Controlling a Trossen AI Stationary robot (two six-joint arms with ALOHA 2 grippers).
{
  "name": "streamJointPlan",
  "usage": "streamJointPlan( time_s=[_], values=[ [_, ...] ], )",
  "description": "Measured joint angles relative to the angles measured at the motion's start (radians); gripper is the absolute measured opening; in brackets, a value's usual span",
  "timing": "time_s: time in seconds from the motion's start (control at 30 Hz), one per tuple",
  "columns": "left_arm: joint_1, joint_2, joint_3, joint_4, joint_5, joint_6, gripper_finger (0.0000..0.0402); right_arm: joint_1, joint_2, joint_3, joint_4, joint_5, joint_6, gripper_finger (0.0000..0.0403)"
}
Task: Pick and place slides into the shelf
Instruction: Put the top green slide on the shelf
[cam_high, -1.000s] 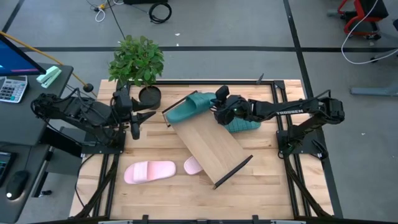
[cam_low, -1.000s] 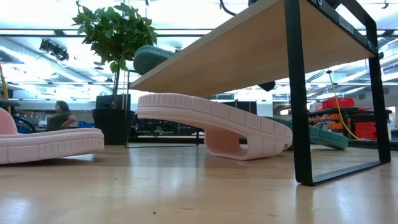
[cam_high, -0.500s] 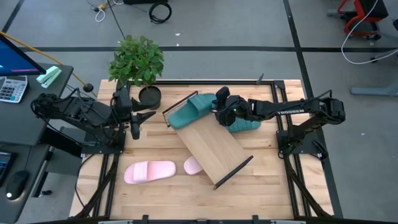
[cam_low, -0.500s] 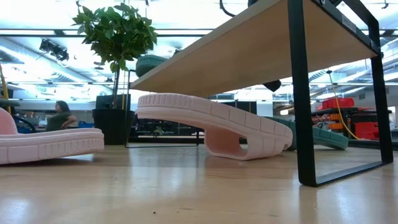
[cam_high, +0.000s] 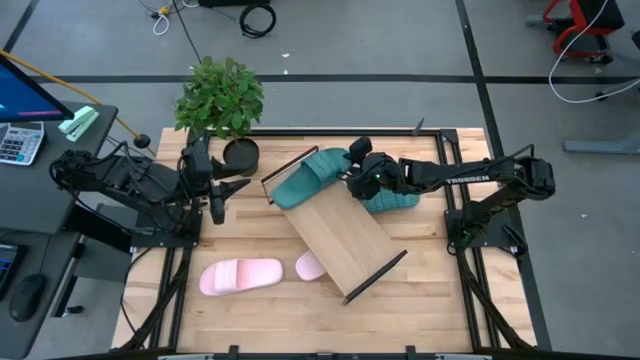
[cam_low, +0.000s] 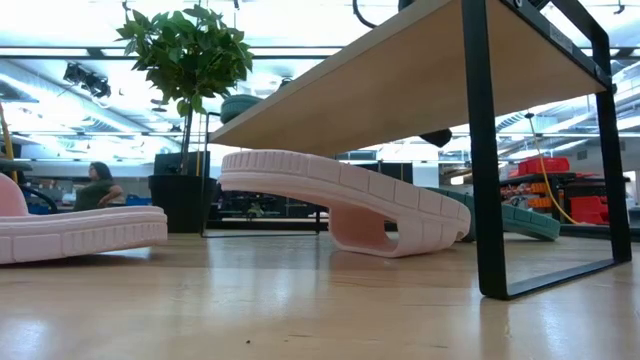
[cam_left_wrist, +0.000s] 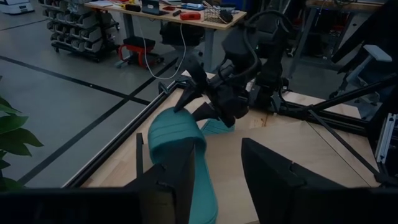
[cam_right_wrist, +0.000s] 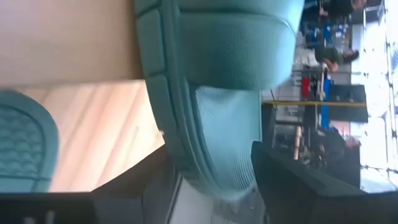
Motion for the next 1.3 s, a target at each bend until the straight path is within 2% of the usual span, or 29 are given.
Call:
streamJointPlan(
  time_s=[0.87,0.97,1.2,1.3],
  values=[
    [0.0,0.0,0.0,0.0,0.0,-0.001,0.0139,-0.002,0.0,0.0,-0.009,-0.008,0.013,0.0191],
    [0.0,0.0,0.0,0.0,0.0,-0.001,0.0142,-0.002,0.0,0.0,-0.024,-0.012,0.024,0.0163],
    [0.0,0.0,0.0,0.0,0.0,-0.001,0.0134,-0.001,-0.001,0.0,-0.067,-0.039,0.058,0.0066],
    [0.0,0.0,0.0,0.0,0.0,-0.001,0.0134,0.0,-0.001,0.001,-0.067,-0.039,0.059,0.0043]
  ],
)
